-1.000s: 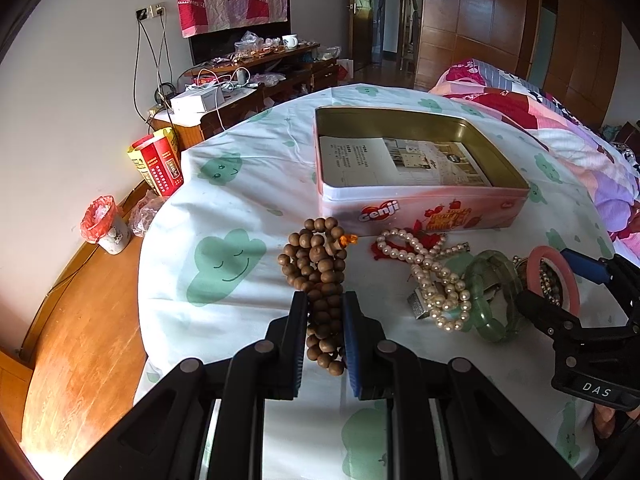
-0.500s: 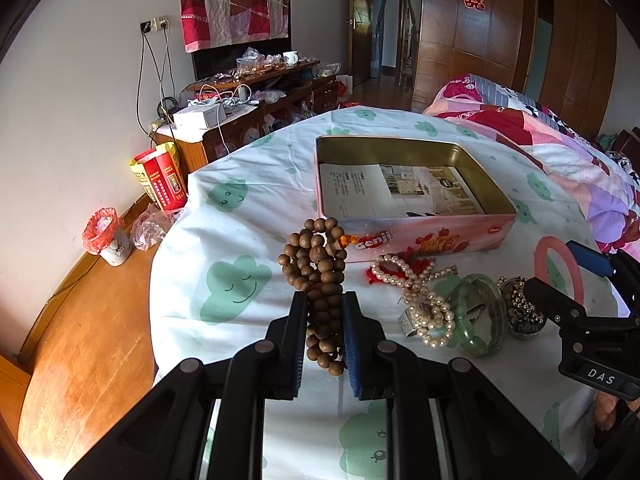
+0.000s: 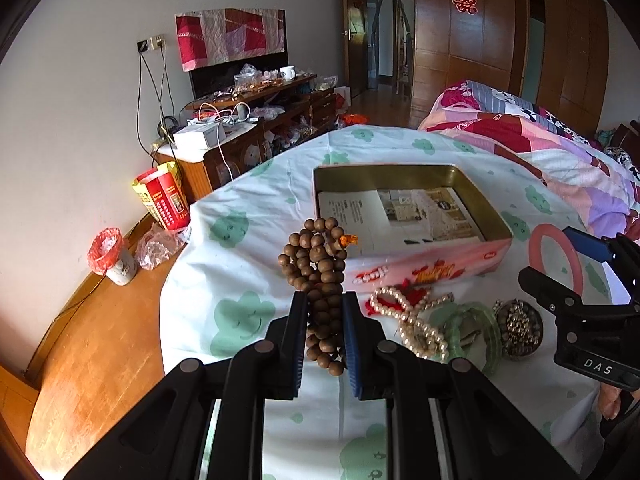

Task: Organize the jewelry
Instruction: 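Carry the bead bracelet and pink bangle over the open tin with both tools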

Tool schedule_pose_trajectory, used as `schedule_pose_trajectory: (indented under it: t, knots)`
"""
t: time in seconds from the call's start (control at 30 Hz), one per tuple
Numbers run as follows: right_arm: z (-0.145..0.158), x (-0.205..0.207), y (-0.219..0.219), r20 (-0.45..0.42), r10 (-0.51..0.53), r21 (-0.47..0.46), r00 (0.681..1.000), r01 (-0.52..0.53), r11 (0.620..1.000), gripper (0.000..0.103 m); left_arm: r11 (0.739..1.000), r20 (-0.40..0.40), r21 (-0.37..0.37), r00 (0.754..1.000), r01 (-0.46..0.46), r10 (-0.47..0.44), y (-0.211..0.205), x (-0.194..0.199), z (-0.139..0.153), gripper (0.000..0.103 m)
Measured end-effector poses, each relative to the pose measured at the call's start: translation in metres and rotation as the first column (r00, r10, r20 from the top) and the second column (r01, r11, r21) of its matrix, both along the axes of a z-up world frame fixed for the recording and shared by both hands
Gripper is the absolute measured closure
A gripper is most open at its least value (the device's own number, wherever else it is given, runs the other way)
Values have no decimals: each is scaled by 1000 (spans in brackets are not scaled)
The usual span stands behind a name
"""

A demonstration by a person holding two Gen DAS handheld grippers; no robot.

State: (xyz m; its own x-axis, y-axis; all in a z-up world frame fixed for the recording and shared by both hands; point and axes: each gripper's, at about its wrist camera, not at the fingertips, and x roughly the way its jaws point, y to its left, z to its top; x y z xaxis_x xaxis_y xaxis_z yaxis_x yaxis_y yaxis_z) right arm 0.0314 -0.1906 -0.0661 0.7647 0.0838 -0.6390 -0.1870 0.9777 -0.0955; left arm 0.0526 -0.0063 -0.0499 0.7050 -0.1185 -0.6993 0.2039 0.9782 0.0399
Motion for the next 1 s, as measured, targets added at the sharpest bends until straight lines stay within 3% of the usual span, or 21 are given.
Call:
schedule_pose_trajectory:
  t: [0.37,1.0]
  knots:
    - [20,19,0,49,10,-27,999,-9,1000,20,998,49,49,998,32,-34,-13,20,21,86]
    - [33,64,1,81,14,-63,997,-9,998,20,990,39,121,996,77,-82,-36,64,25,86]
